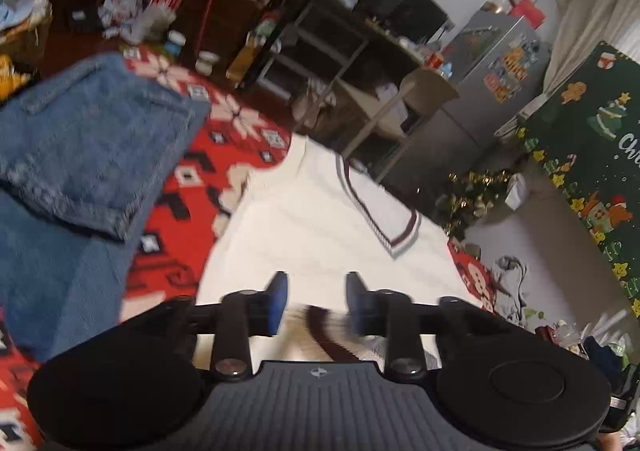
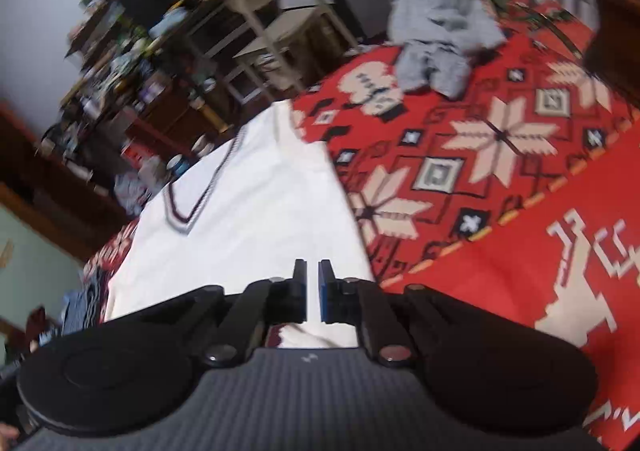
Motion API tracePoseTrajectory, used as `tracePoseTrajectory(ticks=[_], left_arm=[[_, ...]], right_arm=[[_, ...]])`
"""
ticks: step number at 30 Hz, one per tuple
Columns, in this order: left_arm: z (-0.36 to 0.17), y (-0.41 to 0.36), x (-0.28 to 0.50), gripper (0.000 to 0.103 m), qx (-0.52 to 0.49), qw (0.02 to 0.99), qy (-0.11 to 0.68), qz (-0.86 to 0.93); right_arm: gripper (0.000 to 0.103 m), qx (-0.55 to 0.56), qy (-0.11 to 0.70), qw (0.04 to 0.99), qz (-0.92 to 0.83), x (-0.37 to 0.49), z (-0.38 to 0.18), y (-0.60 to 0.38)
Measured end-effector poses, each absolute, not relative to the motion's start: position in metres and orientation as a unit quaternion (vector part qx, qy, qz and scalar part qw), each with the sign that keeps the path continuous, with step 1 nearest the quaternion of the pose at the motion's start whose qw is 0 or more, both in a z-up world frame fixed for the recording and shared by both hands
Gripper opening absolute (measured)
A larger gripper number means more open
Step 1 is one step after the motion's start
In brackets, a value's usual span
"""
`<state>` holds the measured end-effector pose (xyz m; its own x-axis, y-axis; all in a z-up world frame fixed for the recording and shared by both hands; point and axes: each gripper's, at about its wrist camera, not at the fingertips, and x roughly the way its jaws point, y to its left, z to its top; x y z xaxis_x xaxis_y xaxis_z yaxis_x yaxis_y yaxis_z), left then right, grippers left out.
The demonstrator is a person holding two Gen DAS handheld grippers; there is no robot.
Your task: Fold clothes
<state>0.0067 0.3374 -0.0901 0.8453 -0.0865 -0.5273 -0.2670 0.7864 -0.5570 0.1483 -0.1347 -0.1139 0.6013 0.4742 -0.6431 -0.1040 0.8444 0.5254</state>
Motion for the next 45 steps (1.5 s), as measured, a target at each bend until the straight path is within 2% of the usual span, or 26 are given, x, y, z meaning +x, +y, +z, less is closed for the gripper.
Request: tracePoseTrajectory(ticks=[2, 4, 7, 9, 11, 14, 19, 24, 29, 31, 32, 33, 34, 35, 43, 45], left_arm=[[-0.088, 0.341, 0.002, 0.034, -0.309, 0.911, 0.267, 0.051], [-0.088, 0.344, 0.001, 0.034, -0.298, 0.915, 0.266, 0.052], [-0.089, 0.344, 0.003, 0.034, -0.282, 0.919, 0.271, 0.043], [-0.088, 0.336, 0.006, 0.034, -0.247, 0.929, 0.276, 0.031], [-0.09, 0.327, 0.011, 0.034, -0.213, 0.932, 0.292, 0.022], [-0.094, 0.314, 0.018, 0.032, -0.165, 0.934, 0.316, 0.01], [-0.099, 0.314, 0.018, 0.031, -0.157, 0.932, 0.327, 0.003], [-0.105, 0.313, 0.022, 0.036, -0.157, 0.926, 0.343, -0.001], [-0.114, 0.313, 0.028, 0.037, -0.155, 0.918, 0.365, 0.007], [-0.117, 0.313, 0.03, 0.037, -0.156, 0.915, 0.372, 0.007], [-0.119, 0.313, 0.031, 0.037, -0.156, 0.914, 0.375, 0.007], [-0.12, 0.313, 0.031, 0.036, -0.152, 0.913, 0.38, 0.01], [-0.121, 0.312, 0.032, 0.036, -0.148, 0.912, 0.383, 0.015], [-0.122, 0.312, 0.032, 0.035, -0.141, 0.912, 0.385, 0.025], [-0.123, 0.323, 0.029, 0.031, -0.168, 0.907, 0.384, 0.032], [-0.125, 0.321, 0.031, 0.018, -0.164, 0.906, 0.388, 0.031]], right_arm=[[0.034, 0.192, 0.408, 0.874, 0.181, 0.144, -0.105, -0.127], [0.039, 0.16, 0.402, 0.88, 0.194, 0.139, -0.096, -0.118], [0.052, 0.097, 0.394, 0.89, 0.207, 0.13, -0.089, -0.106], [0.064, 0.064, 0.385, 0.895, 0.217, 0.124, -0.085, -0.1], [0.07, 0.037, 0.373, 0.901, 0.219, 0.119, -0.083, -0.095], [0.071, 0.002, 0.367, 0.904, 0.217, 0.115, -0.087, -0.09], [0.073, -0.058, 0.371, 0.895, 0.24, 0.111, -0.097, -0.075], [0.075, -0.141, 0.36, 0.886, 0.255, 0.108, -0.109, -0.054], [0.075, -0.136, 0.365, 0.883, 0.262, 0.109, -0.113, -0.053], [0.071, -0.129, 0.37, 0.881, 0.264, 0.11, -0.114, -0.054], [0.062, -0.125, 0.373, 0.88, 0.265, 0.111, -0.115, -0.054], [0.046, -0.121, 0.376, 0.879, 0.266, 0.111, -0.115, -0.054], [0.035, -0.117, 0.378, 0.879, 0.267, 0.112, -0.116, -0.055], [0.017, -0.114, 0.381, 0.878, 0.269, 0.112, -0.117, -0.055], [0.01, -0.096, 0.391, 0.874, 0.272, 0.114, -0.117, -0.056], [0.008, -0.089, 0.392, 0.875, 0.269, 0.115, -0.116, -0.058]])
